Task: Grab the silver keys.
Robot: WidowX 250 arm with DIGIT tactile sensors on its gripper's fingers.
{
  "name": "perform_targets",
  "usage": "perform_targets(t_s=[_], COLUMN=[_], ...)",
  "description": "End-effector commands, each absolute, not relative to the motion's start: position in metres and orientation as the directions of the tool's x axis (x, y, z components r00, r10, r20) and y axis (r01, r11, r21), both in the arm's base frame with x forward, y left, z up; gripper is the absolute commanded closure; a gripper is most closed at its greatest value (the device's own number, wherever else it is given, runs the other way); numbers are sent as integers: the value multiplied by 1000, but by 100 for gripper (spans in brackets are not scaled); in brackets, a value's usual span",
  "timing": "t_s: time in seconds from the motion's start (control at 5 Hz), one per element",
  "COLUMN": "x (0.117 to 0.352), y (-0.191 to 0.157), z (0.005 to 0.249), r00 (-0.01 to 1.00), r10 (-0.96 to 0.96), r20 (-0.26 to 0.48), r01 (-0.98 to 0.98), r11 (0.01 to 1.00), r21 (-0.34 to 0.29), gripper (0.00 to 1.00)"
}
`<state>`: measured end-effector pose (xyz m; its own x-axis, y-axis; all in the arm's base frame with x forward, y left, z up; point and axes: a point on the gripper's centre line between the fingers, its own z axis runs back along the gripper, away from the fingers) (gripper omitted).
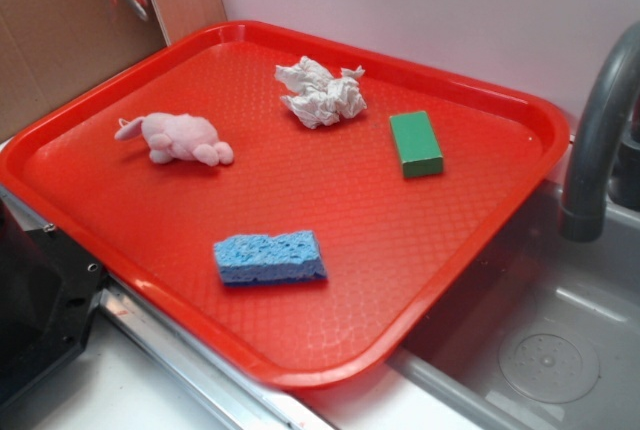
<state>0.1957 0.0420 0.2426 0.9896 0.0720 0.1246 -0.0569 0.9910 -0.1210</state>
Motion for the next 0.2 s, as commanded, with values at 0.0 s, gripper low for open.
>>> perform_targets(t_s=[0.0], x=[203], y=[28], z=[272], r00=[979], r10=[-24], r20=[203], r01=[64], r11=[979], r21=[-194], gripper=[100])
